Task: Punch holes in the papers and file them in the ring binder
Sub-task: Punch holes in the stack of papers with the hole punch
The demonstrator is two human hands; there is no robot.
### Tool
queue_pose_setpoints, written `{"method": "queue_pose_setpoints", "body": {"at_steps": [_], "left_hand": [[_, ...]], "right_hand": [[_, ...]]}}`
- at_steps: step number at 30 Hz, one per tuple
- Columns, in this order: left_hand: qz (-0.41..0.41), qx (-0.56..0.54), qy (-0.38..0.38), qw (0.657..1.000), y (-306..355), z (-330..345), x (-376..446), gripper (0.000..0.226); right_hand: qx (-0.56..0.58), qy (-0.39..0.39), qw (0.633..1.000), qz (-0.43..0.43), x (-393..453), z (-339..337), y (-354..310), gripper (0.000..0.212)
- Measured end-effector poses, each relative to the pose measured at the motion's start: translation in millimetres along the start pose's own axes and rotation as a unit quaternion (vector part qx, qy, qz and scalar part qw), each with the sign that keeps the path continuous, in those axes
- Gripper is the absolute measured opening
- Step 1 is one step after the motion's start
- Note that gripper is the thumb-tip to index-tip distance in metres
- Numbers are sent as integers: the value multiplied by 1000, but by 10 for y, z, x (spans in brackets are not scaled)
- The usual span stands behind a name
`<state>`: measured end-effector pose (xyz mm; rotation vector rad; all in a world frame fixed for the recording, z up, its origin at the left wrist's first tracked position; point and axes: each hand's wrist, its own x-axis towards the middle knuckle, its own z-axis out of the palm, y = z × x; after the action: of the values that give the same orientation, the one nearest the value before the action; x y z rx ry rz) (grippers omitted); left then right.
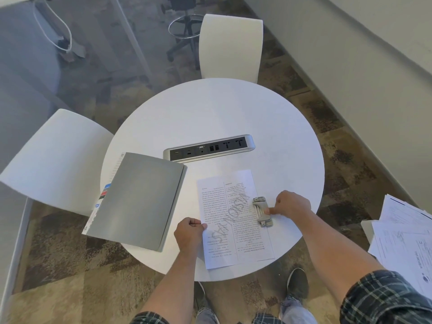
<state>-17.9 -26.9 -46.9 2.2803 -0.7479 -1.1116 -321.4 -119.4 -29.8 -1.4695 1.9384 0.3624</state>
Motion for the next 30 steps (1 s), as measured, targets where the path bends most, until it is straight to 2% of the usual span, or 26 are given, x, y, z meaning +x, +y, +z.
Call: {"method": "queue_pose_setpoints", "body": {"at_steps": [4, 10, 19, 30], "left_hand": [[3, 9, 2, 1000, 28, -36, 47, 18], [2, 15, 13, 1000, 39, -70, 109, 18], [0, 25, 3, 1000, 30, 10, 47, 18], [-8, 18, -5, 1000, -4, 5, 8, 18]], "right_hand": [[185, -40, 980, -60, 48, 57, 43, 30], [262, -28, 964, -41, -30, 120, -7, 28], [230, 14, 973, -5, -40, -35, 279, 23], [117, 126, 984, 55, -155, 80, 244, 21]]}}
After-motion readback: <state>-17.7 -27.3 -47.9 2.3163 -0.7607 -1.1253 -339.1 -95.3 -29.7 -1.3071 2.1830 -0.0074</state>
